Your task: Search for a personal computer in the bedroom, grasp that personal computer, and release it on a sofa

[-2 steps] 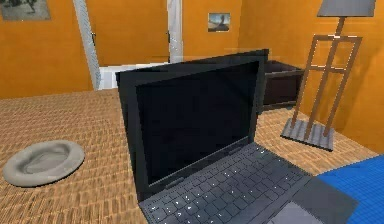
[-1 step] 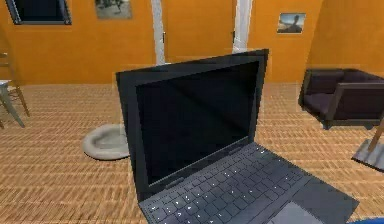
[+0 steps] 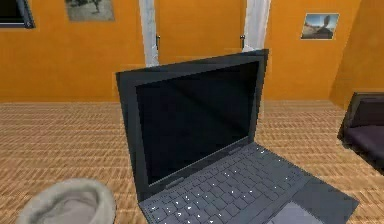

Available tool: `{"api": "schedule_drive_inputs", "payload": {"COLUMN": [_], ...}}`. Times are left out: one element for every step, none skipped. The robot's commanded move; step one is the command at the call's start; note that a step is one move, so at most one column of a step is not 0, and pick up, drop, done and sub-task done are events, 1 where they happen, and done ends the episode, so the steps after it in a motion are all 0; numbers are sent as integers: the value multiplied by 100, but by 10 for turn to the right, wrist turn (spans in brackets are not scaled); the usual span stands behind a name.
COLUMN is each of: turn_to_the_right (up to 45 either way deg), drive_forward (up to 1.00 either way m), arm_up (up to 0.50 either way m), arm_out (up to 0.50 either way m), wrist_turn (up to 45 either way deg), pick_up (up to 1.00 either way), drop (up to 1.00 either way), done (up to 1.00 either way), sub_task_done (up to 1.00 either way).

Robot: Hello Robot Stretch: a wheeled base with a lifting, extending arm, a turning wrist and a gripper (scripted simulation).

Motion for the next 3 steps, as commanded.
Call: {"api": "schedule_drive_inputs", "payload": {"turn_to_the_right": [0,-30,0], "drive_forward": [100,0,100], "arm_up": [0,0,0], "arm_out": [0,0,0], "wrist_turn": [0,0,0], "pick_up": [0,0,0], "drop": [0,0,0], "done": [0,0,0], "sub_task_done": [0,0,0]}}
